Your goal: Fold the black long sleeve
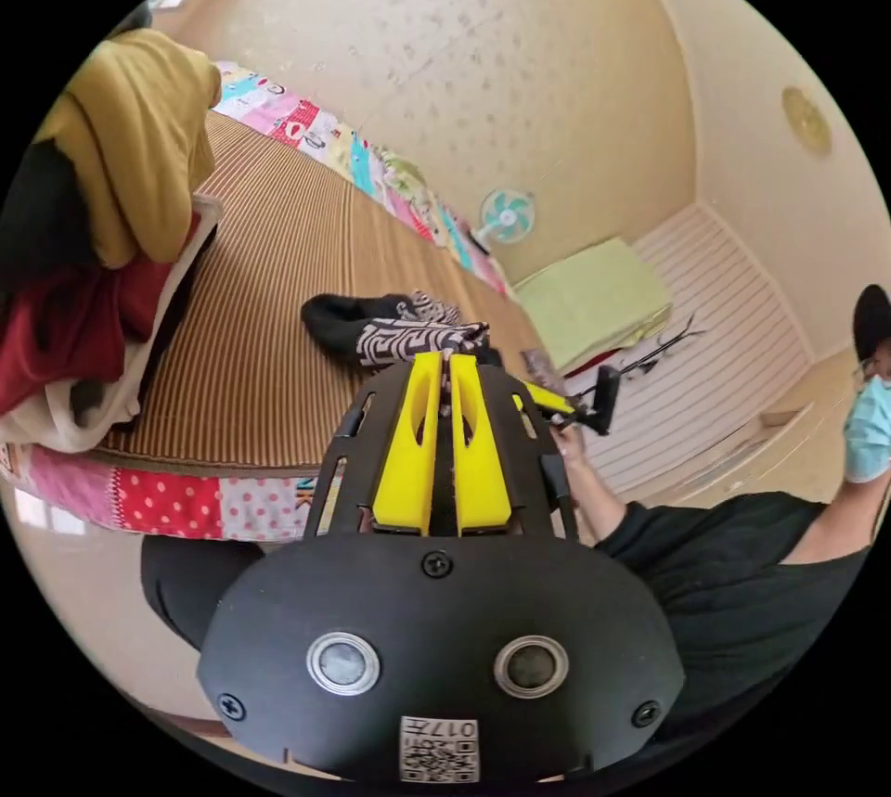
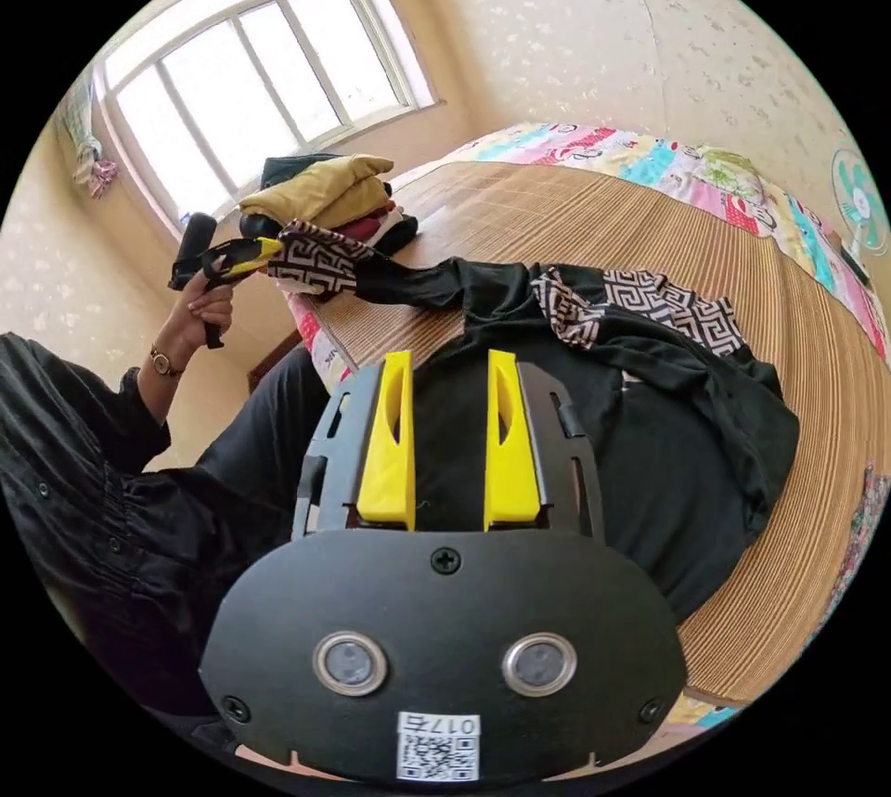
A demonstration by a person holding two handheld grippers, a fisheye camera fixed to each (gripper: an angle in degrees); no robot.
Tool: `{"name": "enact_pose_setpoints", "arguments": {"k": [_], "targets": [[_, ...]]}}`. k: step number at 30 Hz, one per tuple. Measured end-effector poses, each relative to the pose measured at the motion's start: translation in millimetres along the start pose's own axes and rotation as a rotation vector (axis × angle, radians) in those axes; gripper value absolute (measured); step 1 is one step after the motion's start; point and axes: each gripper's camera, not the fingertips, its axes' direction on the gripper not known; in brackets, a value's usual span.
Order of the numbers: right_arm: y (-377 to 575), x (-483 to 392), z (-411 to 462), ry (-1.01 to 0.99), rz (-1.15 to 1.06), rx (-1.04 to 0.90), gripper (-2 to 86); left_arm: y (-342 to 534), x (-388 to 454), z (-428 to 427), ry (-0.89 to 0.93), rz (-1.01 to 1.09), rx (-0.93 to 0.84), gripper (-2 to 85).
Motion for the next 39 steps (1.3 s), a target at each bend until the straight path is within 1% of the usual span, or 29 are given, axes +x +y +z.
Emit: {"name": "enact_pose_setpoints", "arguments": {"k": [1,2,3,5,6,7,8,9,10,12,14,16,18,20,21,23,24,25,26,27,28,29,31,33,35,36,38,39], "targets": [[-15,-28,10,-0.025,-0.058,0.013,13.9,0,1,-16,0.084,-0.023,0.055,-0.1],[-28,-58,20,-0.036,-0.112,0.035,15.1,0,2,-28,0.128,-0.039,0.101,-0.1],[-35,-73,24,-0.027,-0.134,0.055,15.7,1,4,-33,0.141,-0.042,0.118,0.0],[-57,-131,37,0.069,-0.224,0.16,16.4,2,14,-48,0.149,-0.027,0.161,0.1],[-63,-145,40,0.099,-0.248,0.184,16.3,2,16,-50,0.142,-0.022,0.169,0.2],[-76,-168,49,0.133,-0.312,0.206,15.5,4,20,-55,0.127,-0.016,0.185,0.3],[-92,-188,62,0.126,-0.4,0.17,14.1,6,22,-61,0.112,-0.014,0.205,0.7],[-101,-195,70,0.115,-0.432,0.133,11.3,7,23,-63,0.104,-0.013,0.217,0.8],[-121,-202,83,0.123,-0.428,0.076,5.8,9,24,-69,0.083,-0.001,0.246,1.5],[-143,-200,88,0.133,-0.41,0.08,3.7,16,24,-77,0.006,0.009,0.298,3.0],[-168,-170,64,0.181,-0.325,0.159,3.3,34,23,-85,-0.042,0.002,0.38,5.6],[-179,-130,25,0.204,-0.226,0.255,3.2,46,23,-79,-0.078,-0.01,0.382,6.2],[-175,-80,-19,0.234,-0.123,0.36,3.3,55,22,-60,-0.111,-0.019,0.316,6.5],[-146,1,-74,0.297,0.067,0.488,3.4,64,18,-25,-0.12,-0.025,0.179,6.9],[-134,22,-86,0.314,0.121,0.513,3.4,66,17,-16,-0.12,-0.028,0.149,7.0],[-73,111,-123,0.368,0.367,0.539,3.8,76,14,21,-0.127,-0.04,0.053,7.3],[-54,133,-129,0.382,0.436,0.533,3.9,77,13,31,-0.129,-0.043,0.03,7.4],[-13,175,-135,0.408,0.567,0.506,4.4,79,12,51,-0.133,-0.047,-0.019,7.4],[28,216,-132,0.424,0.716,0.428,5.2,80,12,72,-0.137,-0.044,-0.068,7.7],[49,235,-128,0.424,0.801,0.37,6.1,79,12,83,-0.141,-0.04,-0.092,7.8],[87,267,-117,0.391,0.935,0.246,8.0,78,14,105,-0.154,-0.033,-0.141,7.9],[120,284,-109,0.308,0.986,0.162,8.9,75,17,126,-0.173,-0.018,-0.182,8.0],[149,276,-119,0.227,0.949,0.194,9.1,68,26,153,-0.209,0.028,-0.226,8.1],[160,251,-133,0.278,0.904,0.2,10.0,61,39,179,-0.259,0.094,-0.257,8.2],[161,215,-142,0.383,0.817,0.151,11.0,52,56,217,-0.348,0.18,-0.301,8.3],[160,207,-141,0.406,0.79,0.134,10.8,51,60,227,-0.365,0.204,-0.313,8.3],[151,185,-124,0.492,0.66,0.025,8.7,51,69,275,-0.439,0.301,-0.369,7.2],[148,182,-115,0.515,0.629,-0.017,7.9,52,69,289,-0.473,0.321,-0.392,6.4]]}}
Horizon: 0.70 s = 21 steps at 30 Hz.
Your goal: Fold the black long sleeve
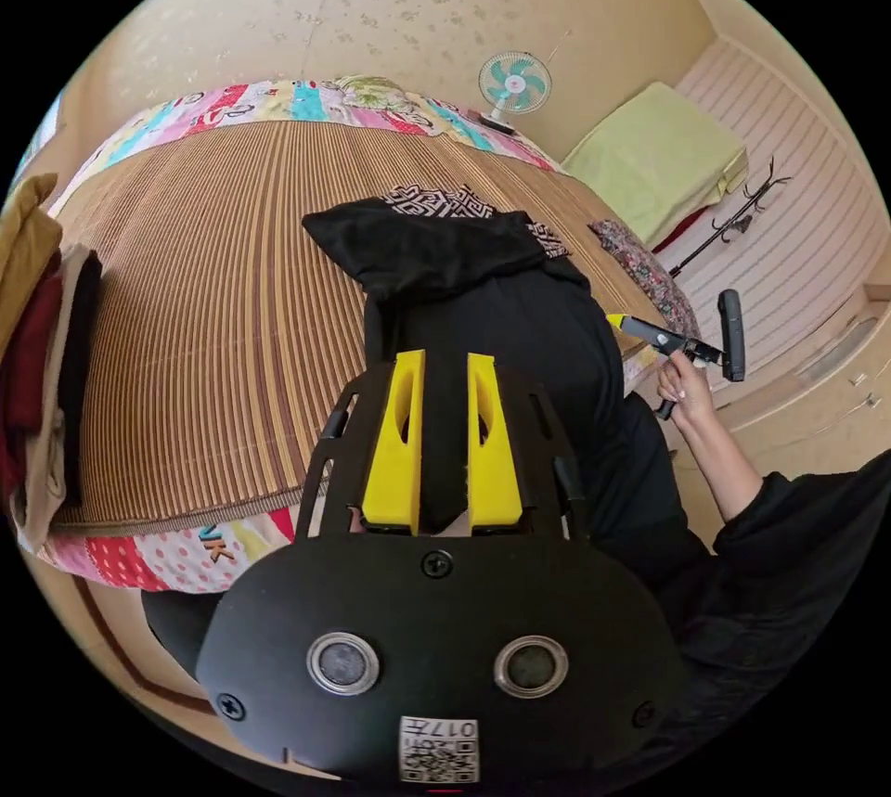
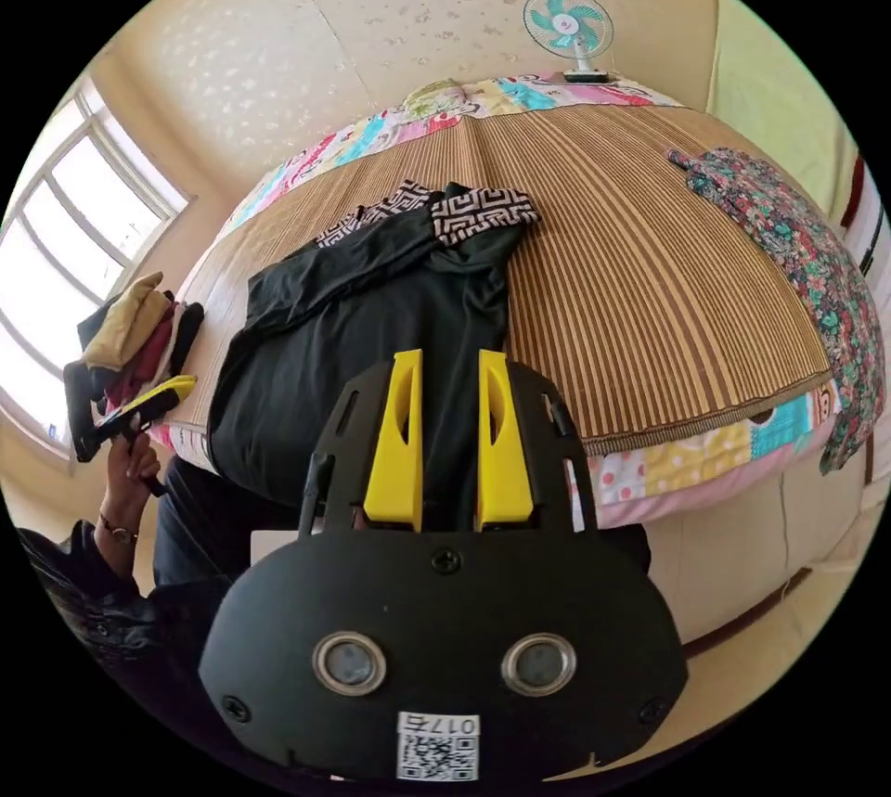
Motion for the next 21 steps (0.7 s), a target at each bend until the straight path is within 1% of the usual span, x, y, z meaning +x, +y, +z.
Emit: {"name": "enact_pose_setpoints", "arguments": {"k": [2,3,4,5,7,10,12,14,15,16,19,20,21], "targets": [[-11,-25,36,0.158,-0.123,-0.117,5.9,-20,17,53,-0.209,0.041,-0.161,0.7],[-16,-31,41,0.19,-0.147,-0.111,5.6,-25,20,63,-0.244,0.065,-0.185,0.4],[-30,-42,49,0.242,-0.192,-0.096,5.0,-34,26,70,-0.281,0.109,-0.15,-0.3],[-50,-48,61,0.277,-0.213,-0.121,4.4,-47,28,77,-0.317,0.131,-0.169,-0.5],[-88,-51,78,0.277,-0.206,-0.154,3.9,-71,22,88,-0.303,0.125,-0.216,-0.7],[-159,-39,106,0.202,-0.123,-0.198,3.6,-116,-6,102,-0.219,0.04,-0.255,-0.6],[-196,-31,120,0.172,-0.084,-0.205,3.5,-143,-28,105,-0.211,-0.046,-0.241,-0.6],[-234,-24,131,0.159,-0.074,-0.236,3.4,-172,-54,100,-0.296,-0.116,-0.181,-0.5],[-240,-23,130,0.158,-0.072,-0.242,3.4,-178,-60,97,-0.306,-0.13,-0.171,-0.5],[-248,-20,120,0.154,-0.06,-0.224,3.3,-185,-71,85,-0.279,-0.146,-0.129,0.0],[-233,-16,62,0.112,-0.085,-0.054,4.1,-177,-89,38,-0.191,-0.127,0.029,3.6],[-211,-10,38,0.085,-0.096,0.003,5.2,-162,-94,22,-0.176,-0.124,0.063,5.8],[-198,-6,27,0.072,-0.098,0.027,5.9,-152,-95,15,-0.159,-0.121,0.072,6.3]]}}
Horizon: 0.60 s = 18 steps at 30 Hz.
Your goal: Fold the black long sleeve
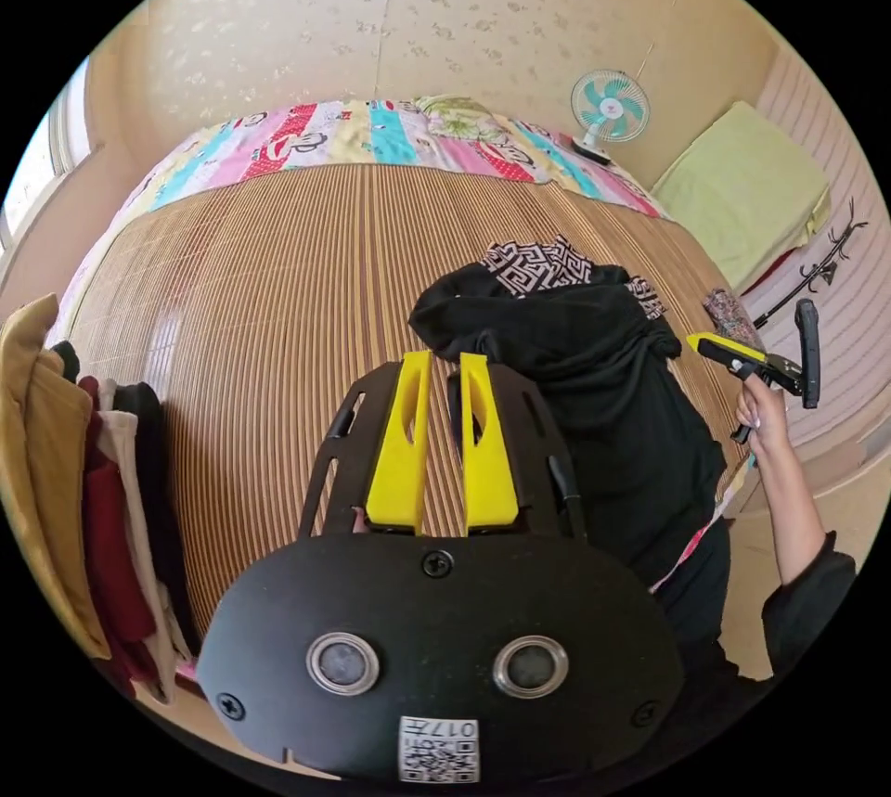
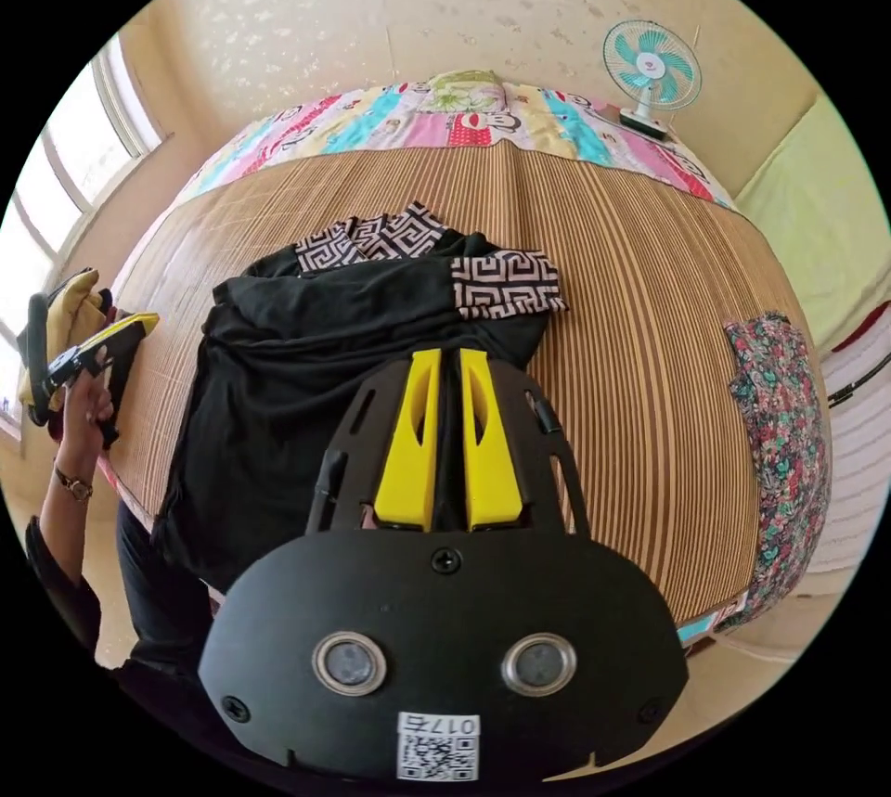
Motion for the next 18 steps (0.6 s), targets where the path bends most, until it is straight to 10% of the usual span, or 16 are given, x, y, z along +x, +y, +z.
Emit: {"name": "enact_pose_setpoints", "arguments": {"k": [18], "targets": [[209,123,1,-0.268,0.467,-0.044,9.6,226,-27,-19,0.337,-0.365,-0.101,9.8]]}}
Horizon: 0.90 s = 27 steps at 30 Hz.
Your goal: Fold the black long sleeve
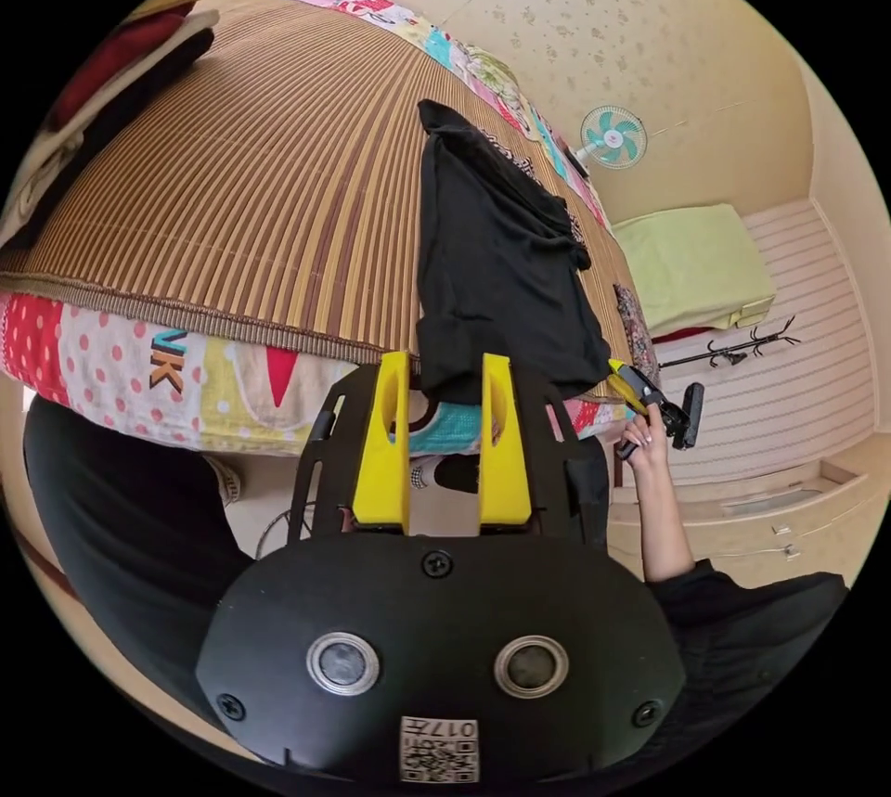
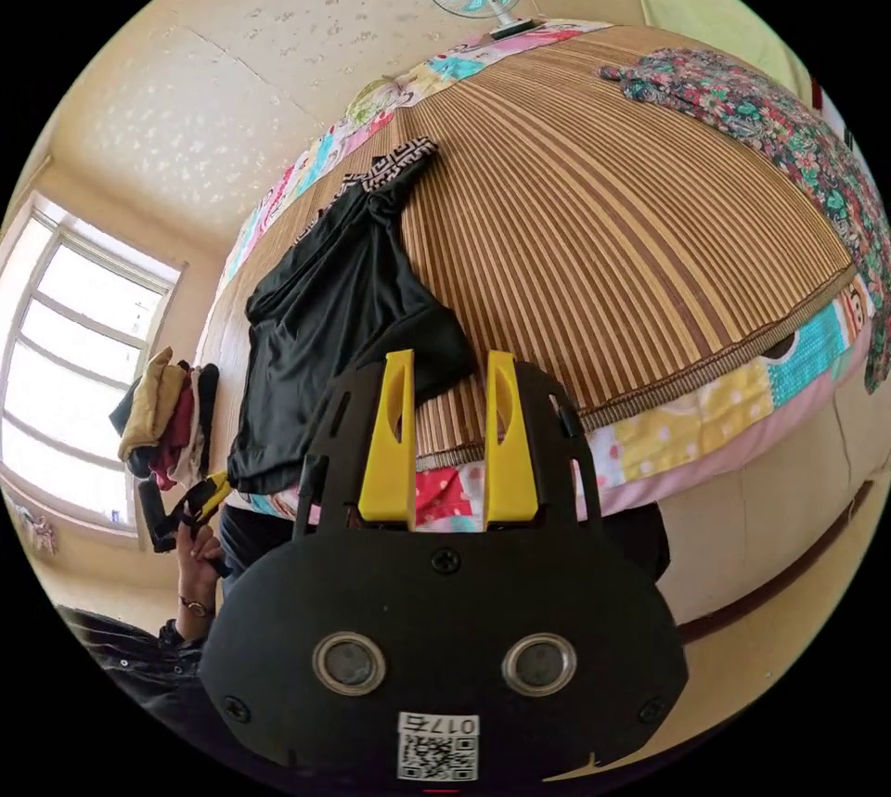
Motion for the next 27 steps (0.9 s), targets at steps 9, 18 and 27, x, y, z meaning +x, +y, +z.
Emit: {"name": "enact_pose_setpoints", "arguments": {"k": [9,18,27], "targets": [[44,18,-134,-0.542,-0.112,0.092,2.5,-2,-34,-88,0.356,0.066,0.032,-0.3],[133,47,-213,-0.984,-0.115,0.002,2.1,70,-87,-178,0.663,0.04,0.008,-0.5],[-8,14,-128,-0.673,0.013,0.075,2.4,-31,-40,-145,0.452,0.098,0.194,-0.1]]}}
